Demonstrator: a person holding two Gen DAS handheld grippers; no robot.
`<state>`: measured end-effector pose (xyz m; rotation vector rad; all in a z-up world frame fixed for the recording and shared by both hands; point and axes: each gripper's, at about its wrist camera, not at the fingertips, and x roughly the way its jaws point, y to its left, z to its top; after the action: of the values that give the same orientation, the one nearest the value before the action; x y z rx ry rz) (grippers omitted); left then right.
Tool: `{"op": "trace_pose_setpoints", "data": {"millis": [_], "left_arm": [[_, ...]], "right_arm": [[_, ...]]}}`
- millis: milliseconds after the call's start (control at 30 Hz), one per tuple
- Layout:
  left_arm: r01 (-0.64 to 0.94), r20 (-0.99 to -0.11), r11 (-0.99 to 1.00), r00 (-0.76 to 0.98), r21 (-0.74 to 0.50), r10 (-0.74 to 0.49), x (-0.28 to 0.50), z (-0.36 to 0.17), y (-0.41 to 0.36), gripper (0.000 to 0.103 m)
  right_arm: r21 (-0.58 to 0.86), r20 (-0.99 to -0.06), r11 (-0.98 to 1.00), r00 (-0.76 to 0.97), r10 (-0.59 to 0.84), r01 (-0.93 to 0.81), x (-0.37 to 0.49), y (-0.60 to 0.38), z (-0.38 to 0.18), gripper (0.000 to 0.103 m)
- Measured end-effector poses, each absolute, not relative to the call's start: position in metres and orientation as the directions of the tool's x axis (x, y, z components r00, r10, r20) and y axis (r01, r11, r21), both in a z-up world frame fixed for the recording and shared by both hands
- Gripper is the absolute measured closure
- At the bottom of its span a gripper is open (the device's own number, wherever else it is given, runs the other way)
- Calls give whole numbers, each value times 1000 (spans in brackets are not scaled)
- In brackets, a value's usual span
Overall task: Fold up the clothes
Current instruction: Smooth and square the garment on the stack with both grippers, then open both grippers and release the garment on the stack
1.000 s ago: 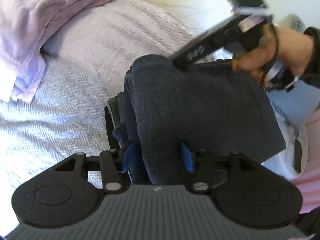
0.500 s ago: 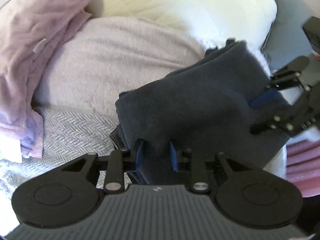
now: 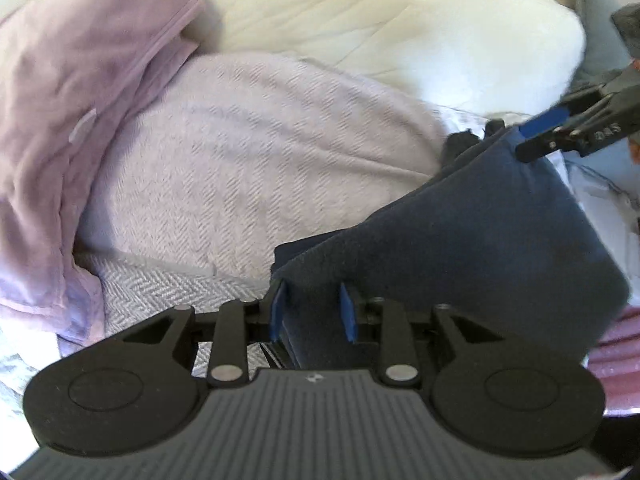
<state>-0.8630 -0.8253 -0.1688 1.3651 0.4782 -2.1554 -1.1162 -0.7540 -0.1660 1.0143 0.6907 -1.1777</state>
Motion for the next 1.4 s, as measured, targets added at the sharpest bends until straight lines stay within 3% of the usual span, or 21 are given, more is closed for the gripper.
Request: {"op": "trace_pose_setpoints", "data": {"millis": [133,333,533,700,767,933,1067,1300,1400], "left_arm": [[636,-897,-771,-358,-31,-259,-861,-173,-834,77],[616,-903,-787,-356,-35,-239,-857,-157,-837,74],[520,-895,-852,-403,-54,-189,-835,-125,-785,78],[458,-920,-889,-346,4,-183,-828,-165,-747,77],[461,-917,-888,-357,-6,-179,-824,-168,-744,77],[466,-908,-885,-368,6,-200,-812,-145,-732,76],[456,-910,-890,-360,19,-204,-809,-159,-723,76],[478,-888,-877,-379,53,-260,-799,-147,-711,70],[517,-881,-854,-371,67,-293,-788,-139,-696,57]], "right_arm": [[286,-899,17,274,-342,958,-1127,-776,-207,47],[271,-877,36,262,-402,962,-1122,-754,-161,47],[288,-850,78,292,-438,954,-1087,-688,-132,47],[285,-883,46,281,-376,957,-1070,-647,-165,47],[279,-897,28,271,-349,960,-1068,-637,-184,41],[252,-893,-10,229,-387,968,-1061,-622,-164,39],[234,-894,-6,212,-394,972,-1044,-608,-163,39],[217,-886,-82,162,-434,973,-1046,-593,-157,39],[196,-887,-99,133,-441,976,-1038,-575,-149,33]]}}
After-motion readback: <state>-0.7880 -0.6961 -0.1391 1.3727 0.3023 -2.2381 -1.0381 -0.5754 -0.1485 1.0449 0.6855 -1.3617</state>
